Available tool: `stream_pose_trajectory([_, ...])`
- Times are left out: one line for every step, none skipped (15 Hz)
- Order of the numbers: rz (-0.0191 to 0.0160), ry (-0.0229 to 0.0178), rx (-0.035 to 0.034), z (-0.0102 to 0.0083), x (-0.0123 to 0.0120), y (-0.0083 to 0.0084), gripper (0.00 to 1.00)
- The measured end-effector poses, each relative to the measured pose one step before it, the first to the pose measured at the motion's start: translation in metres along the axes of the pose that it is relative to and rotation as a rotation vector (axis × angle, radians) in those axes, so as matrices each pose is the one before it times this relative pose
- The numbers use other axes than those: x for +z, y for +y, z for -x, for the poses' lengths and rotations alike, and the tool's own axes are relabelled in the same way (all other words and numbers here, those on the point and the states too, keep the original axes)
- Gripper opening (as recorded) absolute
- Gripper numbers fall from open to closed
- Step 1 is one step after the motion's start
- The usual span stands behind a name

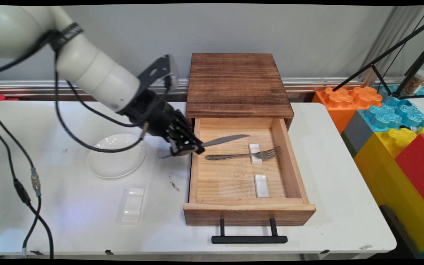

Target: Place the picked object into the drawer

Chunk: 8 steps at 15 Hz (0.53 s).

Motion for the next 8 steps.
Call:
stream_pose_trajectory([0.00291,0.00094,0.00347,-0.00347,0.00450,0.00039,0.00])
stream_pose_trajectory([0.00466,0.00241,0.00530,-0.00548,0.00696,0.00059,0.00])
stream_pose_trajectory([0.00301,0.00115,0.00379,-0.00362,0.00456,0.00045,0.00])
stream_pose_trajectory([0.00401,0.00177,0.00383,-0.00526,0.00687,0.00083,0.00])
stream_pose_trajectory([0.00387,0.00123,0.00296,-0.00560,0.00759,0.00093,0.00])
stream_pose_trajectory([0.00270,-0.00002,0.00351,-0.00553,0.00751,0.00090,0.00])
stream_pose_trajectory([0.00287,-0.00059,0.00437,-0.00529,0.00746,0.00087,0.00])
stream_pose_trajectory([0.00282,-0.00039,0.00342,-0.00402,0.00588,0.00071,0.00])
